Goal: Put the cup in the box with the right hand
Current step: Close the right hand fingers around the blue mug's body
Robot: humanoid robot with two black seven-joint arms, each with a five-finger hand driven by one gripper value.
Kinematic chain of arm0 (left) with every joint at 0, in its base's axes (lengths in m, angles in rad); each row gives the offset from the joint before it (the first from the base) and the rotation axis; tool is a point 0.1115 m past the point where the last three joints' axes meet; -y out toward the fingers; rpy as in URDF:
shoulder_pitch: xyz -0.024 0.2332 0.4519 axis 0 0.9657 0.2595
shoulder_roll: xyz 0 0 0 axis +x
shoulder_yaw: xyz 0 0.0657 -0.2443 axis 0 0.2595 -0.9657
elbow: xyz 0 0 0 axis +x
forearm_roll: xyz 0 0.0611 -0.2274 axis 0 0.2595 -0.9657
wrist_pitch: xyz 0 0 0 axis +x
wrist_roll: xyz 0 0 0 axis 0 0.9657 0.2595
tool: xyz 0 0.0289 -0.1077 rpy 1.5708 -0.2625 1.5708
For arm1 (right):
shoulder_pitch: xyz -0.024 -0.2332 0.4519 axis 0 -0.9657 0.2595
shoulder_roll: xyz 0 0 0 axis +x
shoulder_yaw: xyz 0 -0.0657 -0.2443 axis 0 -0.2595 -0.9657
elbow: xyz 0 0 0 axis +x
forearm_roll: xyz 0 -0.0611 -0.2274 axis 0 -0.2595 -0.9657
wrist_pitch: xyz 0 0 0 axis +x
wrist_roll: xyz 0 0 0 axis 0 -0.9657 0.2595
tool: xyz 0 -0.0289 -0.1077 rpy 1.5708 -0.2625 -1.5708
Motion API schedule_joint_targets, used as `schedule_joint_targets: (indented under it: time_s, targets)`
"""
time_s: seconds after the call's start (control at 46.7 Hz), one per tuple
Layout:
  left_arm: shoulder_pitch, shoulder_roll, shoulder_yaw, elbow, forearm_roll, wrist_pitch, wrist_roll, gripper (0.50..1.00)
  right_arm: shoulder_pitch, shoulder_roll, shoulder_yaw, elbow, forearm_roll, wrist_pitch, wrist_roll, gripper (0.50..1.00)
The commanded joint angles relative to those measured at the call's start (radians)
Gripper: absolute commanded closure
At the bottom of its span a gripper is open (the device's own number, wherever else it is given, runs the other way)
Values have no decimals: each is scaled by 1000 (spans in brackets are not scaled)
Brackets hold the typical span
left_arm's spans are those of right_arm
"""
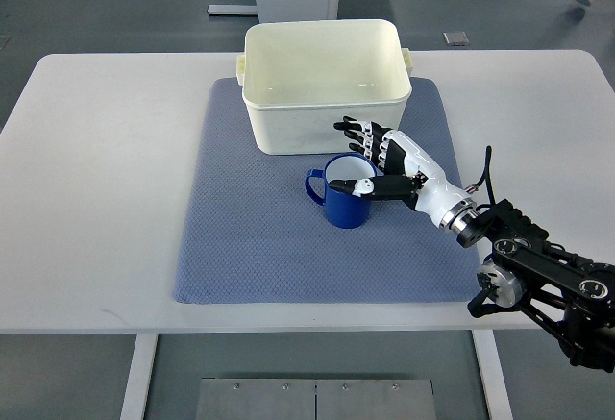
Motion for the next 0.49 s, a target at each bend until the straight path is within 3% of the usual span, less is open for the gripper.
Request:
schedule_joint_targets:
  time_s: [0.0, 0.471]
  targets:
    - [0, 0, 0, 0, 0, 0, 0, 500, -1, 5, -2, -8, 0, -1, 2, 525]
    - [0, 0, 0, 0, 0, 0, 0, 500, -9, 22, -13, -25, 0, -1, 18, 525]
